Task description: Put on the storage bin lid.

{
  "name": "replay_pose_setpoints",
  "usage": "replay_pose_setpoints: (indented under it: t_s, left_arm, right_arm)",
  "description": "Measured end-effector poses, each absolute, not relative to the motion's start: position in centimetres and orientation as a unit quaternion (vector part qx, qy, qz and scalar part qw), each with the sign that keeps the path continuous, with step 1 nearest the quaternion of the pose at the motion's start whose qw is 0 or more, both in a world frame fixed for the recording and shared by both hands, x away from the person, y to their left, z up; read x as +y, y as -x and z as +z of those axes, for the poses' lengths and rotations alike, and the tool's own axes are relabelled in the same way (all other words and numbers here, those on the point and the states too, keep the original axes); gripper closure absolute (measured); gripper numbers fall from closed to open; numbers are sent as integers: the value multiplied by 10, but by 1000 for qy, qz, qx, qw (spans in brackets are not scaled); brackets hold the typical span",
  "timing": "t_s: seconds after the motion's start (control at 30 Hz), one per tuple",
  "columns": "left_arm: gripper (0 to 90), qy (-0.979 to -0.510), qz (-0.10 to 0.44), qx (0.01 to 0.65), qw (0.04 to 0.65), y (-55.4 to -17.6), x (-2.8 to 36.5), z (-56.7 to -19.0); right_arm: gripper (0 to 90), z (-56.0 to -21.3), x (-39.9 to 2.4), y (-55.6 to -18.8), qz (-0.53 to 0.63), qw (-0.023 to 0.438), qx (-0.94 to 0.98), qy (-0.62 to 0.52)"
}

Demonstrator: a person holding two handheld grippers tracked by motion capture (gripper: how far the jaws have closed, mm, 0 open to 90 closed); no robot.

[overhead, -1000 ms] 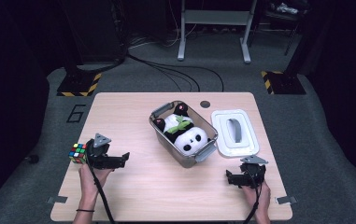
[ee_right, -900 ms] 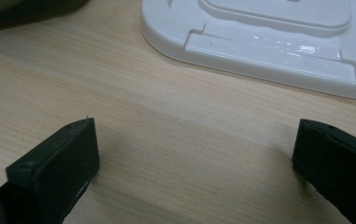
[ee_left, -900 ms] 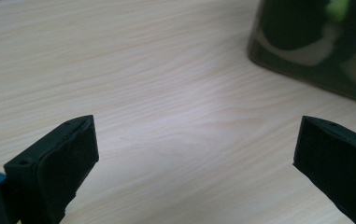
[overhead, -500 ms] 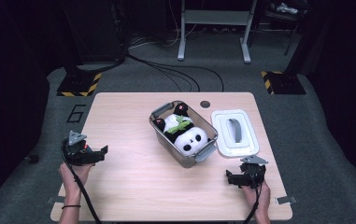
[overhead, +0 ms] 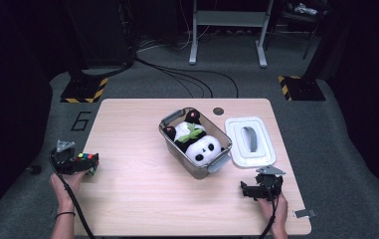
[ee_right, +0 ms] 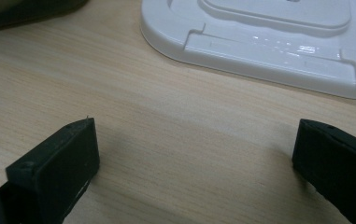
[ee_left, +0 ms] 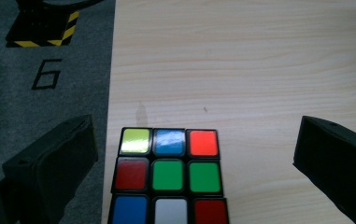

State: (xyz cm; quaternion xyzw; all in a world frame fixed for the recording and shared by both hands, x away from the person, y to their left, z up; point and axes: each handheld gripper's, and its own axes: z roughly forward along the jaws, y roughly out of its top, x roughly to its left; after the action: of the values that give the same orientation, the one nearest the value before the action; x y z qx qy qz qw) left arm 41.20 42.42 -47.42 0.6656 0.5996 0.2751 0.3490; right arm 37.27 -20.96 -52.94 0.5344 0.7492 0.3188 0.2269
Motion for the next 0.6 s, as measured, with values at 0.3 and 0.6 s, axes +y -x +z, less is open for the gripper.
replay_pose_setpoints:
  t_s: [0.3,0.6]
  left_arm:
    - [1,-665,249,618,337,-417,433,-498]
    - [245,-674,244,615,328,-416,434,-511]
  right_arm:
    - [0,-529,-210,-373,319,227,749,-534]
    - [0,-529,-210,-373,319,227,749,-534]
